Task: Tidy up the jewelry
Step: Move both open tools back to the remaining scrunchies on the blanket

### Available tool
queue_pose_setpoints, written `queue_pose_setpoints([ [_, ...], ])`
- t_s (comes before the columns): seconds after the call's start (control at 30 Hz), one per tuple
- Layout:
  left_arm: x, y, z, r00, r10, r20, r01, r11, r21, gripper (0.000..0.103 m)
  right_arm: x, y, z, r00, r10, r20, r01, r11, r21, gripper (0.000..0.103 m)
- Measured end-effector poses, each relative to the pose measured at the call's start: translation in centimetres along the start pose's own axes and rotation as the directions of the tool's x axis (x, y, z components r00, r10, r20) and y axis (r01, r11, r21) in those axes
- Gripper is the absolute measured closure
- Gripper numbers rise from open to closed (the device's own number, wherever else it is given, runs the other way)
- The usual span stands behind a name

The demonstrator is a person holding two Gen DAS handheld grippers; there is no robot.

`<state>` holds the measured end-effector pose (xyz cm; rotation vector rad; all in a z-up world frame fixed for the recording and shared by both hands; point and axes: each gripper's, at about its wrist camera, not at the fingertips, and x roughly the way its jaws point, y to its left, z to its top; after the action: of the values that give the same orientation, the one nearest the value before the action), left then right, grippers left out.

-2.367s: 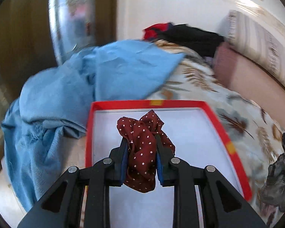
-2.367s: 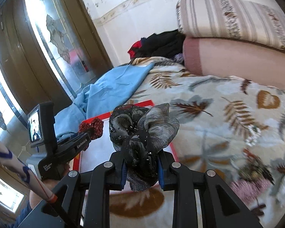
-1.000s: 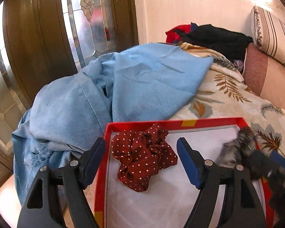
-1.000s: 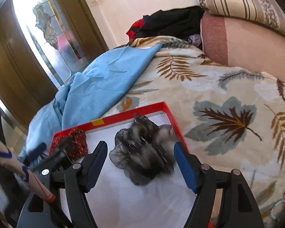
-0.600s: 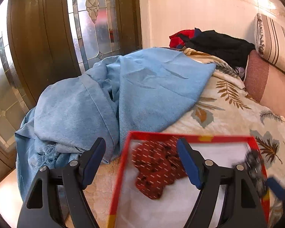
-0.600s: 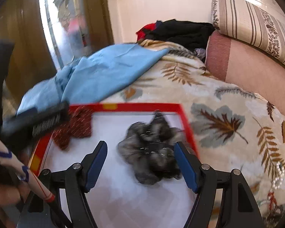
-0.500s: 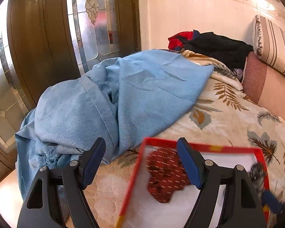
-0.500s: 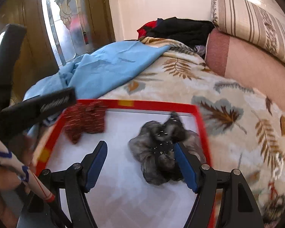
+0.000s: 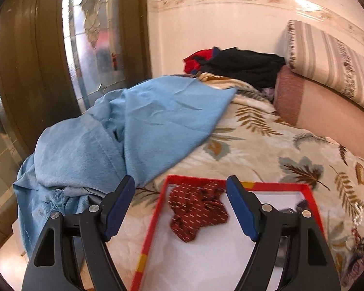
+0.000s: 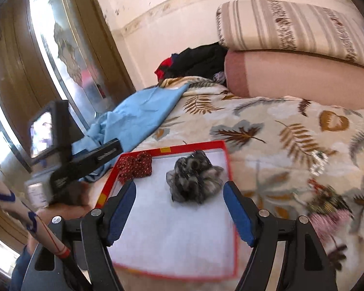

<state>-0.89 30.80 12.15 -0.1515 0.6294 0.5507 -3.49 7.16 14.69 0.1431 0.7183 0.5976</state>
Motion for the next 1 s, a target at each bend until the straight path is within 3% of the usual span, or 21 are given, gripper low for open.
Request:
queue_pose_setpoints([
  [0.33,-7.2,-6.1,-3.6,0.984,-0.174,0.034,0.170,0.981,0.097,0.026,-11.7,-5.6,-2.8,0.994,-0.086,0.072,0.082,0.995,0.062,0.024],
  [0.47,-11.3,-10.4,-6.1,0.960,-0.281,0.015,0.275,0.947,0.164,0.026,-16.3,-8.9,-3.7,0.982,-0.144,0.125,0.125,0.981,0.150,0.023],
  [0.67,-18.3,-15.5,-9.2,0.912,-0.410,0.006,0.392,0.877,0.278,0.026,-21.8,-12.1,-5.1,0.961,-0.207,0.184,0.161,0.958,0.237,0.023],
  [0.73,-20.2,-16.8,-10.0,0.904,-0.426,0.010,0.401,0.859,0.318,0.023,-23.8,-12.8,-5.5,0.950,-0.226,0.215,0.168,0.952,0.258,0.023],
  [0.8,-21.7,-17.8,-10.4,0.912,-0.408,0.027,0.371,0.854,0.366,0.023,-25.4,-13.2,-5.9,0.938,-0.252,0.237,0.184,0.944,0.275,0.022],
  [0.9,-23.7,-18.7,-10.3,0.927,-0.369,0.074,0.307,0.855,0.419,0.023,-27.7,-14.2,-6.4,0.922,-0.284,0.264,0.195,0.928,0.316,0.021],
  [1.0,-25.2,-18.5,-9.6,0.929,-0.356,0.099,0.287,0.865,0.411,0.022,-29.1,-14.9,-6.8,0.914,-0.297,0.278,0.197,0.921,0.336,0.021],
])
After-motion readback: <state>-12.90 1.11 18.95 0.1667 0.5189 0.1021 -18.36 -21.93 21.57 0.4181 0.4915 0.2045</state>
